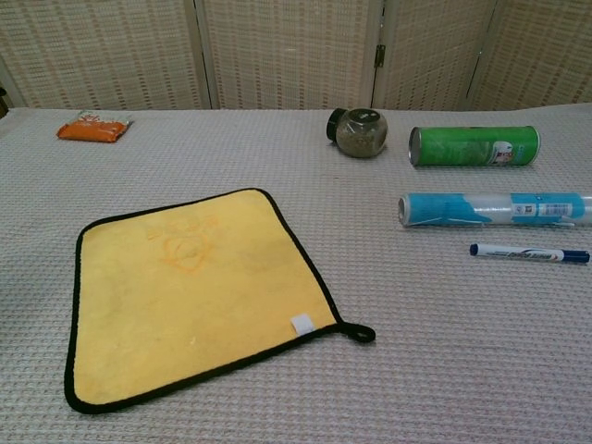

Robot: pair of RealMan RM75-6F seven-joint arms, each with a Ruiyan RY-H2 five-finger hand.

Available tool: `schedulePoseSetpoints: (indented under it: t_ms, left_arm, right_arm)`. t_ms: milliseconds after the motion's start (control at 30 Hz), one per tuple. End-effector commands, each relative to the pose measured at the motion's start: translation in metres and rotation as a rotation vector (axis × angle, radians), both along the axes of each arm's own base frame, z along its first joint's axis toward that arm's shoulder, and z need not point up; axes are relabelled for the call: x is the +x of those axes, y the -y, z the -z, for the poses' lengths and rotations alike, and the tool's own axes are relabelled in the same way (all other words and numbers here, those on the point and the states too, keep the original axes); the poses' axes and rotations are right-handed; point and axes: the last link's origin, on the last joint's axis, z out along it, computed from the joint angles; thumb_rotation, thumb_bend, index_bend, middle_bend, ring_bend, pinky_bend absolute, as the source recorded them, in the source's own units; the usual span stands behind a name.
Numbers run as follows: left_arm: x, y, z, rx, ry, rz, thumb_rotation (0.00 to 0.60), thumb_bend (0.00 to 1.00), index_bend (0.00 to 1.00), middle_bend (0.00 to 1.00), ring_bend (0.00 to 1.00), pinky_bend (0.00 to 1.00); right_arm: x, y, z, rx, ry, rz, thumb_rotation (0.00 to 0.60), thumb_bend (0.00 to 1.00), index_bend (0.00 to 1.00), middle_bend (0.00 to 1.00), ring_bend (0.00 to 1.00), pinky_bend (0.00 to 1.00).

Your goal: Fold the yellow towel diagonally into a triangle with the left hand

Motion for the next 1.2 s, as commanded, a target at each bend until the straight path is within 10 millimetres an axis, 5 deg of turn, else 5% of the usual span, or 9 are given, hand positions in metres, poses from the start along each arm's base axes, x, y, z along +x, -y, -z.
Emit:
schedulePoseSetpoints:
  t_ms: [33,467,900,1200]
  left_arm:
    - [0.019,-0.04,0.017,-0.024,0.024,0.01,0.6,0.33,0.38,1.0,1.0,1.0]
    - [0.059,-0.126,0.074,-0.186,0.072,-0.037,0.6,0.33,0.39,1.0,1.0,1.0]
    - [0.076,-0.174,0.128,-0.281,0.09,-0.061,0.6,0.33,0.44,1.0,1.0,1.0]
    - [0.082,-0.195,0.165,-0.341,0.089,-0.127,0.6,0.33,0.33,1.0,1.0,1.0]
  right_arm:
    - [-0.001,0.002,-0.001,0.008,0.006,0.006,0.6,0.33,0.0,0.0,0.0,0.0]
    - [-0.013,0.011,0.006,0.03,0.013,0.084,0.6,0.34,0.0,0.0,0.0,0.0]
    - [-0.04,0.012,-0.01,-0.016,0.05,0.188,0.6,0.34,0.0,0.0,0.0,0.0]
    - [-0.06,0.008,-0.02,-0.035,0.064,0.256,0.6,0.34,0.0,0.0,0.0,0.0]
